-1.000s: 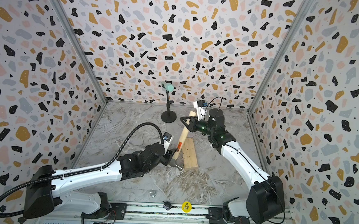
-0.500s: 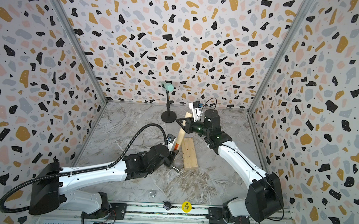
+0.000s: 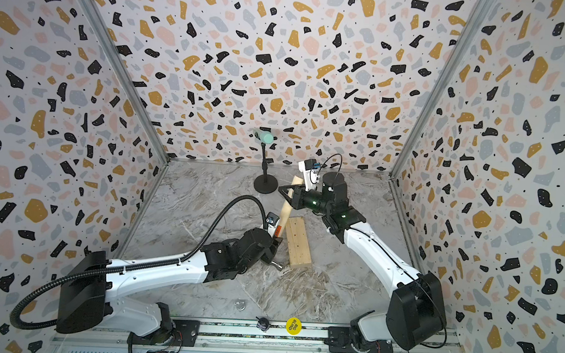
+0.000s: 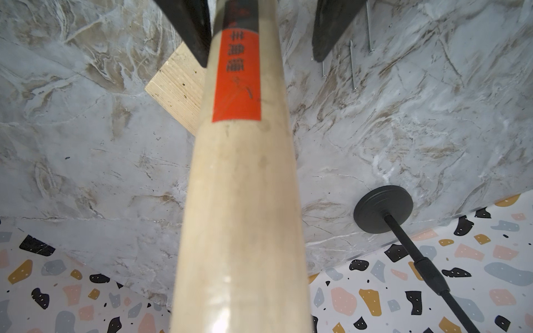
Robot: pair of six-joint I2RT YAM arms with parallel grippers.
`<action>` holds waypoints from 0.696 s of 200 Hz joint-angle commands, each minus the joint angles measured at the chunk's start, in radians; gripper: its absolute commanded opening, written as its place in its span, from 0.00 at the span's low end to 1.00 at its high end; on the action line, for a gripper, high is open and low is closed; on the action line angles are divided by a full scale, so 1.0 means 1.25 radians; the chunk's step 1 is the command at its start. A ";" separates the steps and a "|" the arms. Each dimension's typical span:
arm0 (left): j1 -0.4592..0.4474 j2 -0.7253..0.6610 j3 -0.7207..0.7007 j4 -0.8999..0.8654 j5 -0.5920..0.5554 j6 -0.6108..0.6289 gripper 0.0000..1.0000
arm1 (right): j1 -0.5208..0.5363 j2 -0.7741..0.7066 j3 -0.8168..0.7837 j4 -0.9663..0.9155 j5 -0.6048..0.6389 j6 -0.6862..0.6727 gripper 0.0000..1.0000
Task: Use a claw hammer to pull out a nail
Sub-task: Place the hammer at the center of the board.
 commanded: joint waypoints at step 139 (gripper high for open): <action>0.033 0.019 0.033 0.006 0.111 -0.027 0.43 | 0.014 -0.052 0.040 0.017 0.010 -0.007 0.00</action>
